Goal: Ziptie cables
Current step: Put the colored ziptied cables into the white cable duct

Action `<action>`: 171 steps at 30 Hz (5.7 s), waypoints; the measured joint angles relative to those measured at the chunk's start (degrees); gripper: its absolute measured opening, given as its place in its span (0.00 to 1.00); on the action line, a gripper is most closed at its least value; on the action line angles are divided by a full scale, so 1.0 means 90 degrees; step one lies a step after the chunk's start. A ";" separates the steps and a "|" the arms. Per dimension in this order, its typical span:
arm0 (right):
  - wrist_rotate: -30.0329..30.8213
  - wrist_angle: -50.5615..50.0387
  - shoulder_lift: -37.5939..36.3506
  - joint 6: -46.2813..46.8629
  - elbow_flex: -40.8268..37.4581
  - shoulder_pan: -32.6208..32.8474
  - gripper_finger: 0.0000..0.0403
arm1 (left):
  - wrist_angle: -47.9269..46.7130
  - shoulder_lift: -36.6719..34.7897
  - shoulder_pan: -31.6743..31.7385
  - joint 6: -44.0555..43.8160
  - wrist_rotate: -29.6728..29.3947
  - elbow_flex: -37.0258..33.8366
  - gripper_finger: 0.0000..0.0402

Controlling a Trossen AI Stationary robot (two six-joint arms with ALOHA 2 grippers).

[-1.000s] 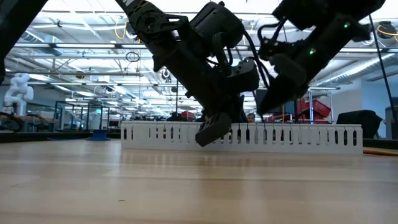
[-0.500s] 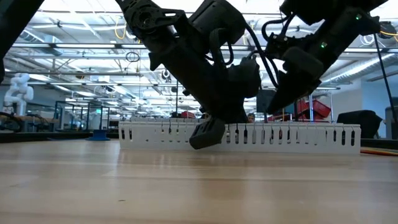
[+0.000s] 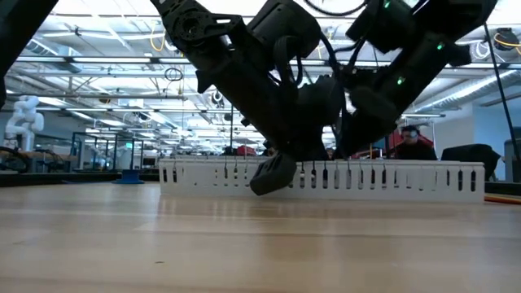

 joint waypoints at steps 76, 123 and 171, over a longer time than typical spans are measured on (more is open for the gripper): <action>0.0511 0.4744 -0.1484 -0.0011 -0.3271 0.0492 0.19 | 0.0469 -0.0797 0.0486 -0.3342 0.0850 -0.0032 0.37; 0.0305 0.4438 -0.1509 0.1098 -0.3271 0.0277 0.19 | 0.1435 0.0250 0.0394 -0.2600 0.1059 0.0029 0.01; 0.0160 0.2501 -0.1972 0.1150 -0.2603 0.0429 0.11 | 0.1364 0.0250 0.0364 -0.2348 0.1076 0.0019 0.01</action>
